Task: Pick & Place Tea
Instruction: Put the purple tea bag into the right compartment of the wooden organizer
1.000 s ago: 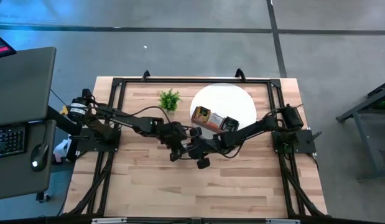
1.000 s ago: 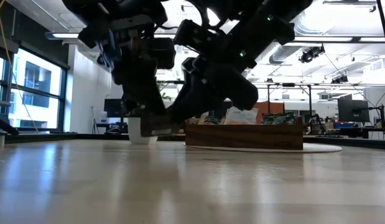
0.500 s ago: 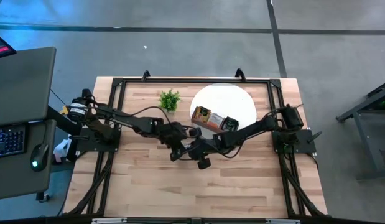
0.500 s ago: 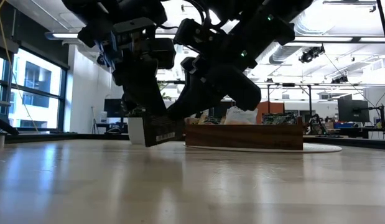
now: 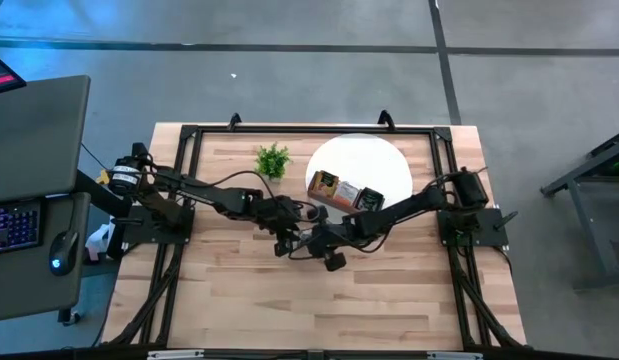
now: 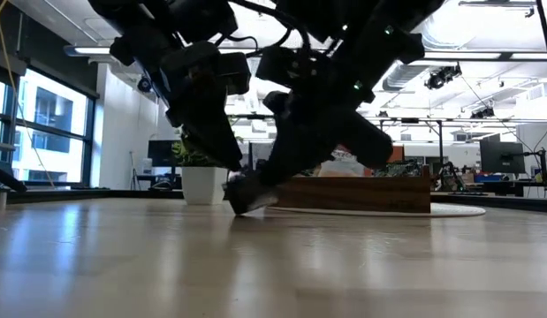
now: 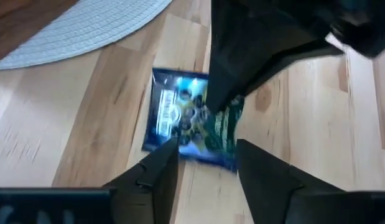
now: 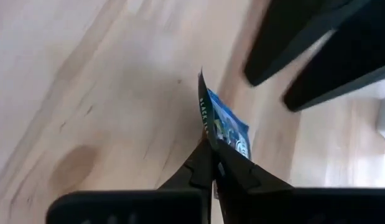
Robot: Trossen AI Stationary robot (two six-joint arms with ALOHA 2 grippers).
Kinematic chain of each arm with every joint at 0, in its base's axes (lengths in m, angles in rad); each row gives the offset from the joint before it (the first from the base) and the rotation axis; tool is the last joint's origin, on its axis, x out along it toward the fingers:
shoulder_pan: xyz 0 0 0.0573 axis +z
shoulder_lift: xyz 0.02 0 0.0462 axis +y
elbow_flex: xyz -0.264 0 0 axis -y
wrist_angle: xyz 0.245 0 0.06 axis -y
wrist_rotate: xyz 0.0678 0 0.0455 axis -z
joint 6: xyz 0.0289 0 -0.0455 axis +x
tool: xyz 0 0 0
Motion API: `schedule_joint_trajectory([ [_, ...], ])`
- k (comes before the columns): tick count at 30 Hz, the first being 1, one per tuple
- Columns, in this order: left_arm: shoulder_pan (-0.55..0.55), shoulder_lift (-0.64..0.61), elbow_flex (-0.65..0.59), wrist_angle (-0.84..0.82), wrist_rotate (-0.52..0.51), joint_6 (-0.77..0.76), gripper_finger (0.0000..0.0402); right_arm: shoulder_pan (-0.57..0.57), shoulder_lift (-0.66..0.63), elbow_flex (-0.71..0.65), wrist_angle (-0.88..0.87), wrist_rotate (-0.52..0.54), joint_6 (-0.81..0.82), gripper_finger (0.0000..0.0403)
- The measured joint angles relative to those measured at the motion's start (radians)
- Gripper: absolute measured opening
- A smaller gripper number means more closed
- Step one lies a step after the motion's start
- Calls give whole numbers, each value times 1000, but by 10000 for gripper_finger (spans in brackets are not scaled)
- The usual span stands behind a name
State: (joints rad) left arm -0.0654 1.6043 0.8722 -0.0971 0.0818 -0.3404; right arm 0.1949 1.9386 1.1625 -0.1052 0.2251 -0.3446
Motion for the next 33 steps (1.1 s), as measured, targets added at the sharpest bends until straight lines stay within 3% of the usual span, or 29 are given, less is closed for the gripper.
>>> schedule_joint_trajectory([
  [7, 0, 0, 0, 35, 19, 127, 165, 30, -77, 0, -36, -203, -153, 3],
  [13, 0, -1, 0, 140, 151, 273, 166, 35, -225, 0, -63, -382, -245, 1],
  [21, -1, -1, 1, 461, 430, 361, 166, 4, -343, 2, 23, -846, -391, 1],
  [24, -1, -1, 1, 510, 455, 349, 166, -3, -332, 2, 29, -859, -397, 1],
  [27, 0, -1, 1, 523, 498, 304, 166, -6, -307, 2, 29, -799, -417, 0],
  [33, -1, -1, 1, 493, 560, 193, 166, -4, -300, 1, 44, -744, -705, 0],
])
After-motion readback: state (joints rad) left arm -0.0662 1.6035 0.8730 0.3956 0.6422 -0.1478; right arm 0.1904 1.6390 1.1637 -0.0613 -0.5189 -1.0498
